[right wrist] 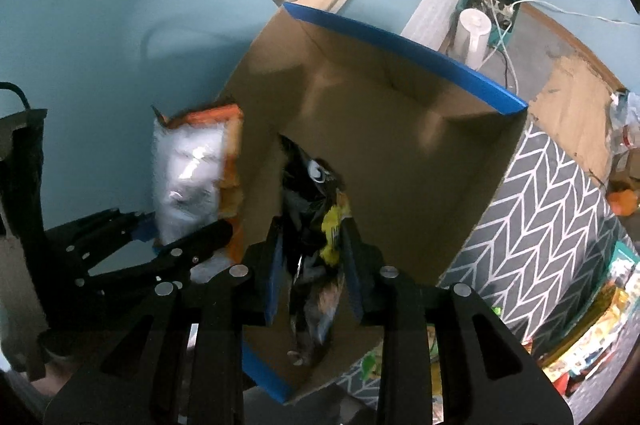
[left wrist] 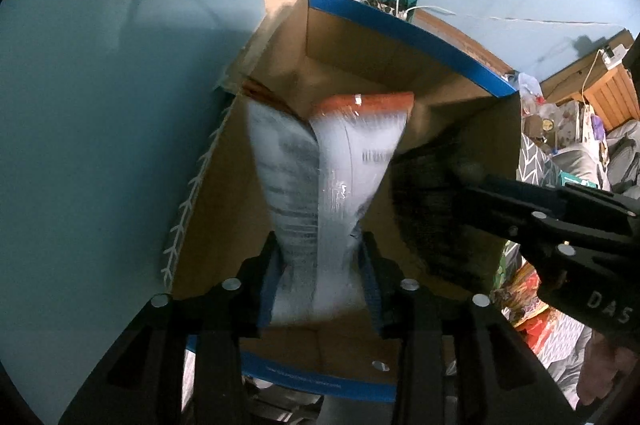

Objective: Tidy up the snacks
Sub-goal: 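Open both tools to drop the white and black bags into the box, then move both tools back over the remaining snack pile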

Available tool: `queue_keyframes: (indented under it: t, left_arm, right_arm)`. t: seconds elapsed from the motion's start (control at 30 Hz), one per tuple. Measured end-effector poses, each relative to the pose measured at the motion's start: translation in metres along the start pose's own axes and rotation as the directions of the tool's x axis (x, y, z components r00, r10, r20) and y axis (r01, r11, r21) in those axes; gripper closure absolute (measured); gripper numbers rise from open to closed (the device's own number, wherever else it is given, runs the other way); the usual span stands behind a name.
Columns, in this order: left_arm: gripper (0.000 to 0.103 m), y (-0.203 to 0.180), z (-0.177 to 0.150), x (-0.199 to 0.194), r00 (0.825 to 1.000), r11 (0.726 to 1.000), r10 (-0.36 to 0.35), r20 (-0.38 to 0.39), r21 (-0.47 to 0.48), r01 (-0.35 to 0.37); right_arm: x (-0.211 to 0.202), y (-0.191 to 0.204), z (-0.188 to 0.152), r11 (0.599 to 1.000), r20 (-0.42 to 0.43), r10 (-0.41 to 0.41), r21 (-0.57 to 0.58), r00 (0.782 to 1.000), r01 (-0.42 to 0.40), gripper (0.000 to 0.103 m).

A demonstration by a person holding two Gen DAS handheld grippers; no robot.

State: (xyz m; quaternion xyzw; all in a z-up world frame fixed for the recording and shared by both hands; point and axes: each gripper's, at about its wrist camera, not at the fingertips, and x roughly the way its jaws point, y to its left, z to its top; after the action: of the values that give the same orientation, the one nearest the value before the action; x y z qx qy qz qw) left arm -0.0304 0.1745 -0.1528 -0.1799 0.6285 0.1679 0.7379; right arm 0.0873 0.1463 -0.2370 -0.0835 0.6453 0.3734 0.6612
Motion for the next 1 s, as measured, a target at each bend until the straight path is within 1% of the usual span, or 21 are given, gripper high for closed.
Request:
queue_keyframes:
  t: [0.03, 0.07, 0.13, 0.23, 0.3, 0.37, 0.5, 0.6, 0.7, 0.87, 1.0]
  left_arm:
    - [0.051, 0.001, -0.001, 0.0, 1.0, 1.0, 0.005, 0.001, -0.002, -0.005]
    - [0.048, 0.001, 0.001, 0.001, 1.0, 1.0, 0.009, 0.005, -0.004, -0.009]
    - [0.04, 0.003, 0.0, -0.002, 1.0, 1.0, 0.02, 0.014, -0.009, -0.02]
    - [0.037, 0.004, 0.0, -0.006, 1.0, 1.0, 0.022, 0.017, -0.011, -0.022]
    - [0.036, 0.003, 0.001, -0.009, 1.0, 1.0, 0.02, 0.02, -0.008, -0.02]
    - [0.031, 0.0, 0.001, -0.013, 1.0, 1.0, 0.017, 0.023, 0.004, -0.017]
    - [0.029, -0.013, 0.003, -0.022, 0.999, 0.999, 0.014, 0.043, 0.041, -0.015]
    - [0.024, -0.026, 0.0, -0.029, 0.999, 0.998, -0.002, 0.044, 0.069, -0.001]
    - [0.024, -0.04, 0.001, -0.032, 0.999, 0.995, -0.006, 0.047, 0.104, 0.001]
    - [0.024, -0.062, -0.003, -0.036, 0.999, 0.989, -0.041, 0.034, 0.141, 0.036]
    - [0.024, -0.085, -0.011, -0.039, 0.998, 0.979, -0.063, 0.027, 0.197, 0.057]
  right_arm:
    - [-0.001, -0.001, 0.0, 1.0, 0.002, -0.005, 0.002, 1.0, 0.005, 0.064]
    - [-0.002, -0.001, 0.0, 1.0, 0.006, -0.011, 0.005, 1.0, 0.011, 0.06]
    - [-0.006, -0.003, -0.001, 1.0, 0.016, -0.023, 0.01, 1.0, 0.023, 0.056]
    - [-0.014, -0.008, -0.002, 0.999, 0.027, -0.026, 0.035, 0.999, 0.025, 0.047]
    - [-0.02, -0.011, -0.005, 0.998, 0.039, -0.038, 0.044, 0.999, 0.036, 0.047]
    - [-0.026, -0.014, -0.008, 0.998, 0.049, -0.054, 0.047, 0.997, 0.052, 0.041]
    - [-0.038, -0.024, -0.017, 0.994, 0.057, -0.088, 0.062, 0.994, 0.085, 0.04]
    - [-0.051, -0.036, -0.026, 0.991, 0.065, -0.105, 0.091, 0.992, 0.099, 0.04]
    - [-0.063, -0.045, -0.036, 0.988, 0.079, -0.118, 0.11, 0.99, 0.109, 0.039]
    - [-0.084, -0.064, -0.057, 0.979, 0.091, -0.145, 0.156, 0.985, 0.13, 0.039]
    - [-0.099, -0.085, -0.075, 0.968, 0.095, -0.163, 0.209, 0.982, 0.141, 0.039]
